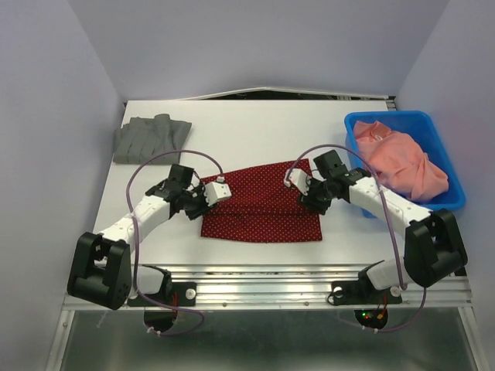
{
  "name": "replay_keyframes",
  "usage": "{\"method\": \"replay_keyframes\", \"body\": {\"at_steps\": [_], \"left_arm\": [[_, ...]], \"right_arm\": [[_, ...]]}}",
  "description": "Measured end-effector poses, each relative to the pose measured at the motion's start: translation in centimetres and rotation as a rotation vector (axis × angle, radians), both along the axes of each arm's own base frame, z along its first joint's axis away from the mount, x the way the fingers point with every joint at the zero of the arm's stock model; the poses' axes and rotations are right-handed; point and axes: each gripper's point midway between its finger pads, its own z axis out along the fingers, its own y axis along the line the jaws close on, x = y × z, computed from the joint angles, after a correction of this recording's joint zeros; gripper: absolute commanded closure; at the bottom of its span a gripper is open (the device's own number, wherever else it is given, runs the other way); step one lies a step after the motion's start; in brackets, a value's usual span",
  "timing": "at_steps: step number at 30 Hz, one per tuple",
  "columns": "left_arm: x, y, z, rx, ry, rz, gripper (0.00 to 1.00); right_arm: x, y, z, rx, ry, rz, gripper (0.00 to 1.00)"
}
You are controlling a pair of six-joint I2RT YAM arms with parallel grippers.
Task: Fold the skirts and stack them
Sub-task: Fold the skirt
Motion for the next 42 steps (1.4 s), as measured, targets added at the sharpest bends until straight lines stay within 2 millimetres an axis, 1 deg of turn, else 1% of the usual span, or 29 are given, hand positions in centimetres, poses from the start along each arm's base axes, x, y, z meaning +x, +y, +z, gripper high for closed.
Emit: {"method": "replay_keyframes", "body": {"at_steps": [3,6,8,10,11,12,15,18,19,22,23,24,28,30,33,35,38,40,42], "left_arm": [[0.3,0.0,0.9,0.002,-0.007,0.004,0.58],[0.9,0.0,1.8,0.01,-0.019,0.004,0.58],[1.4,-0.1,2.3,0.016,-0.024,0.0,0.58],[1.6,0.0,2.2,0.028,-0.016,-0.002,0.57],[1.7,0.1,2.0,0.04,-0.002,-0.004,0.52],[1.8,0.1,1.8,0.047,0.006,-0.005,0.52],[1.9,0.3,0.7,0.076,0.049,-0.01,0.52],[1.9,0.4,-0.3,0.095,0.087,-0.016,0.54],[1.9,0.4,-0.5,0.101,0.098,-0.019,0.55],[1.8,0.3,-1.1,0.115,0.121,-0.03,0.57],[1.7,0.2,-1.3,0.12,0.126,-0.036,0.58],[1.7,0.1,-1.4,0.123,0.129,-0.041,0.58],[1.5,-0.2,-1.7,0.134,0.139,-0.061,0.58],[1.4,-0.3,-1.5,0.136,0.142,-0.068,0.58],[1.2,-0.3,-1.2,0.136,0.146,-0.08,0.57],[1.0,-0.2,-0.5,0.134,0.141,-0.088,0.57],[0.5,-0.2,0.9,0.125,0.12,-0.1,0.57],[0.3,-0.1,1.5,0.124,0.109,-0.109,0.57],[0.2,-0.1,1.6,0.127,0.108,-0.116,0.57]], "right_arm": [[0.5,0.4,1.2,0.017,-0.022,-0.009,0.51],[0.6,0.9,1.3,0.021,-0.019,-0.012,0.53],[0.3,1.2,0.8,0.011,-0.002,-0.007,0.53],[0.1,1.4,0.0,-0.007,0.018,-0.002,0.53],[0.0,1.5,-0.3,-0.014,0.026,-0.002,0.52],[0.0,1.4,-0.9,-0.029,0.037,-0.005,0.52],[0.2,1.3,-1.8,-0.056,0.045,-0.01,0.54],[0.7,1.2,-2.8,-0.083,0.043,-0.015,0.63],[0.8,1.1,-3.1,-0.091,0.046,-0.016,0.69],[1.0,1.0,-3.8,-0.108,0.053,-0.016,0.8],[1.0,0.9,-3.9,-0.112,0.054,-0.017,0.81],[1.0,0.9,-3.9,-0.113,0.053,-0.017,0.87],[1.1,0.9,-3.9,-0.116,0.049,-0.015,0.93],[1.1,0.9,-3.9,-0.118,0.045,-0.011,0.99],[1.1,0.9,-3.6,-0.116,0.039,-0.009,0.99],[1.1,0.8,-3.6,-0.115,0.039,-0.009,0.99],[1.0,0.8,-3.6,-0.116,0.042,-0.01,0.99],[1.0,0.8,-3.6,-0.116,0.042,-0.01,0.99],[1.0,0.8,-3.5,-0.117,0.044,-0.009,0.99]]}}
